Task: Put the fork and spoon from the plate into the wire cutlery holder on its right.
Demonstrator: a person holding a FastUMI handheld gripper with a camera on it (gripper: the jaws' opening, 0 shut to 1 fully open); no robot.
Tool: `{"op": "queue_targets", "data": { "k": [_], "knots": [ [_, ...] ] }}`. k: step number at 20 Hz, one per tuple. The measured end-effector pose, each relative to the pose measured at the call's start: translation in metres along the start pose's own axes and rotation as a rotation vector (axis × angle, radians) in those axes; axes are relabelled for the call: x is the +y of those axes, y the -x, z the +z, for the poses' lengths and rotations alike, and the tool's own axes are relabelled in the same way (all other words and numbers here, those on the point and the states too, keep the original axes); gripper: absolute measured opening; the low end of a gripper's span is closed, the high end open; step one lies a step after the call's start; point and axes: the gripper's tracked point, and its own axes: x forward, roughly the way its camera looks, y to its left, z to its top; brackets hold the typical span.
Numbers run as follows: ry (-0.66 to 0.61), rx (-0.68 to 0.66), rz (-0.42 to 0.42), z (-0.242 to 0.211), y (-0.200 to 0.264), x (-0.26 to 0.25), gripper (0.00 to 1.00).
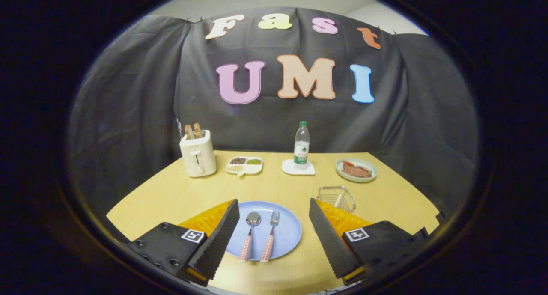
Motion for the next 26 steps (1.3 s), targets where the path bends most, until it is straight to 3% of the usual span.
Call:
{"op": "queue_targets", "data": {
  "k": [7,16,23,26],
  "knots": [
    [0.050,0.174,-0.059,-0.061,-0.037,0.007,1.00],
    [0.069,0.345,-0.110,-0.101,-0.070,-0.004,0.99],
    [0.050,0.476,-0.119,-0.125,-0.083,-0.006,0.77],
    [0.030,0.522,-0.098,-0.134,-0.088,-0.003,0.60]
  ]
}}
